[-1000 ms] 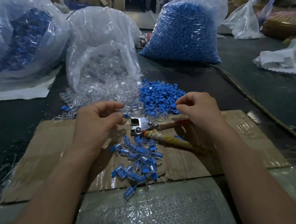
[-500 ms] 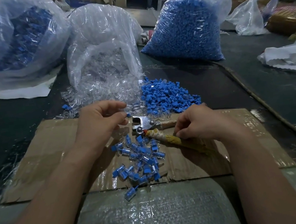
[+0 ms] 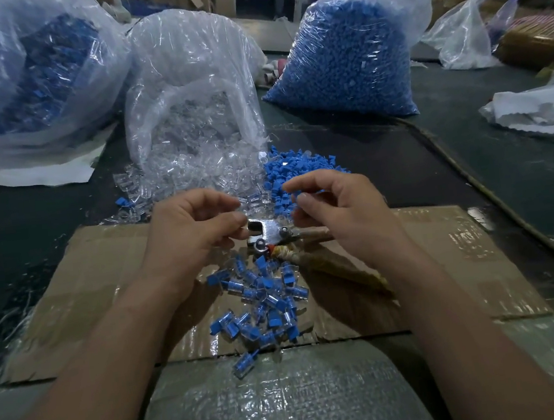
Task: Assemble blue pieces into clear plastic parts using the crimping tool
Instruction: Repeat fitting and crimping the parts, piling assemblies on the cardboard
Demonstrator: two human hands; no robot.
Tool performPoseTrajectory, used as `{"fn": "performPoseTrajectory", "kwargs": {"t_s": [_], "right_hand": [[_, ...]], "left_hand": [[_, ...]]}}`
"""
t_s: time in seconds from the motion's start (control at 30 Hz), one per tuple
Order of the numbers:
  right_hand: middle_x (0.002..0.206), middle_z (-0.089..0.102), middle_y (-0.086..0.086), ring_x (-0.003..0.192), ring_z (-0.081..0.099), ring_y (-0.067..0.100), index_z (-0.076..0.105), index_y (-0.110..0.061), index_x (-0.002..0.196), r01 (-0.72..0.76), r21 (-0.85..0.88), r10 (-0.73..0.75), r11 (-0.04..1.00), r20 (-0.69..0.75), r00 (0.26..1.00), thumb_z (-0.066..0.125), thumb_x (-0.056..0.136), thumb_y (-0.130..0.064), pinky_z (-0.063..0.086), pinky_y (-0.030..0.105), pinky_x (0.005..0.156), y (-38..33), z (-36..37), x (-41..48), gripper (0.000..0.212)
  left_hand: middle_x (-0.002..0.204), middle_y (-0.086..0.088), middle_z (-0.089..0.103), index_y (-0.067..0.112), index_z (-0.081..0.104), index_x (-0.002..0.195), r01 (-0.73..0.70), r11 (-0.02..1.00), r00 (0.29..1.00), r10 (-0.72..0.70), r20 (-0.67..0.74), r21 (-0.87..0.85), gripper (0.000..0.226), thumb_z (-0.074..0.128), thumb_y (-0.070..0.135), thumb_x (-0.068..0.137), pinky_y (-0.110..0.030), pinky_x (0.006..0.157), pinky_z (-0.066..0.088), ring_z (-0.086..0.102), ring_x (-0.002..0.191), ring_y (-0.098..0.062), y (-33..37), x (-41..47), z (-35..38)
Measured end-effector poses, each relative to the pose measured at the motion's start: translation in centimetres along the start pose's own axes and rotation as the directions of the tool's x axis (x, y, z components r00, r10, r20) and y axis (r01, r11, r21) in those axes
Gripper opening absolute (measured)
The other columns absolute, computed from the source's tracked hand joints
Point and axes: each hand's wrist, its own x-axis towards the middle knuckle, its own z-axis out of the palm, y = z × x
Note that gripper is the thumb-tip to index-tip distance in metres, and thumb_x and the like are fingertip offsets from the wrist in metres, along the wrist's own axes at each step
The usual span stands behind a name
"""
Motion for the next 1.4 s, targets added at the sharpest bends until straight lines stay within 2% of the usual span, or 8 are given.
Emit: {"fn": "performPoseTrajectory", "kwargs": {"t_s": [0.13, 0.3, 0.4, 0.63, 0.77, 1.03, 1.13, 1.4], "right_hand": [[0.083, 0.065, -0.013, 0.079, 0.065, 0.004, 0.059, -0.036, 0.085, 0.114, 0.022, -0.112, 0.993, -0.081, 0.99, 0.064, 0.083, -0.005, 0.052, 0.018, 0.075, -0.2, 1.4, 0.0, 0.032], [0.089, 0.061, -0.019, 0.084, 0.061, -0.003, 0.061, -0.029, 0.098, 0.247, -0.011, -0.247, 0.969, -0.1, 0.964, 0.066, 0.079, -0.002, 0.049, 0.014, 0.081, -0.3, 2.7, -0.2, 0.033], [0.091, 0.06, -0.015, 0.085, 0.059, -0.003, 0.061, -0.025, 0.103, 0.258, -0.042, -0.26, 0.965, -0.075, 0.963, 0.067, 0.079, -0.002, 0.048, 0.013, 0.081, -0.1, 3.2, -0.1, 0.034], [0.088, 0.059, -0.022, 0.086, 0.058, -0.007, 0.067, -0.016, 0.105, 0.26, -0.059, -0.263, 0.964, -0.063, 0.963, 0.068, 0.078, -0.002, 0.048, 0.011, 0.079, 0.7, 3.3, 0.1, 0.031], [0.09, 0.063, -0.013, 0.087, 0.061, -0.001, 0.069, -0.009, 0.104, 0.285, -0.044, -0.287, 0.958, -0.063, 0.956, 0.07, 0.076, -0.001, 0.049, 0.013, 0.079, 0.8, 3.3, 0.0, 0.028], [0.088, 0.062, -0.015, 0.087, 0.062, 0.002, 0.067, -0.012, 0.103, 0.317, -0.036, -0.318, 0.948, -0.039, 0.947, 0.072, 0.074, -0.003, 0.05, 0.014, 0.079, 1.0, 3.1, 0.0, 0.03], [0.089, 0.062, -0.016, 0.088, 0.062, 0.002, 0.064, -0.016, 0.104, 0.321, -0.044, -0.323, 0.946, -0.027, 0.946, 0.072, 0.073, -0.003, 0.05, 0.015, 0.08, 0.9, 3.0, -0.1, 0.035], [0.09, 0.064, -0.004, 0.089, 0.063, 0.007, 0.069, 0.0, 0.098, 0.388, -0.153, -0.404, 0.909, -0.083, 0.911, 0.071, 0.073, 0.0, 0.051, 0.015, 0.079, 1.1, 2.7, 0.0, 0.026]], "left_hand": [[0.064, -0.003, 0.07, 0.012, 0.064, 0.078, -0.017, 1.0, 1.0, 0.017, 0.011, -0.024, 0.013, 0.068, 0.003, 0.07, -0.018, 0.053, 0.054, 0.067, 0.057, -0.012, 0.1, -0.1, 0.2], [0.063, -0.003, 0.071, 0.011, 0.064, 0.077, -0.024, 0.999, 0.998, 0.026, 0.063, -0.038, 0.014, 0.068, 0.008, 0.065, -0.016, 0.051, 0.052, 0.067, 0.055, -0.011, 0.3, -0.4, 0.6], [0.062, -0.004, 0.07, 0.01, 0.064, 0.078, -0.026, 0.997, 0.996, 0.032, 0.081, -0.079, 0.013, 0.066, 0.0, 0.069, -0.017, 0.051, 0.051, 0.066, 0.054, -0.011, 0.2, -0.4, 0.6], [0.063, -0.007, 0.07, 0.007, 0.065, 0.079, -0.014, 0.991, 0.994, 0.028, 0.104, -0.131, 0.023, 0.066, 0.013, 0.057, -0.017, 0.05, 0.05, 0.066, 0.055, -0.013, 0.0, -0.3, 0.5], [0.062, -0.007, 0.069, 0.01, 0.066, 0.073, 0.007, 0.985, 0.993, 0.013, 0.113, -0.173, 0.017, 0.068, 0.013, 0.056, -0.018, 0.049, 0.05, 0.065, 0.053, -0.015, -0.1, -0.2, 0.4], [0.059, -0.007, 0.068, 0.021, 0.071, 0.06, 0.02, 0.988, 0.989, 0.002, 0.147, -0.152, 0.009, 0.068, 0.014, 0.056, -0.019, 0.048, 0.05, 0.063, 0.049, -0.014, 0.0, 0.0, 0.2], [0.056, -0.006, 0.066, 0.019, 0.071, 0.059, 0.026, 0.986, 0.99, -0.003, 0.14, -0.162, 0.008, 0.068, 0.013, 0.054, -0.018, 0.047, 0.049, 0.062, 0.048, -0.013, 0.0, -0.1, 0.3], [0.056, -0.008, 0.067, 0.013, 0.072, 0.058, 0.099, 0.959, 0.977, -0.042, 0.209, -0.266, 0.016, 0.065, 0.0, 0.052, -0.017, 0.045, 0.048, 0.064, 0.047, -0.015, 0.4, -0.2, 0.5]]}}
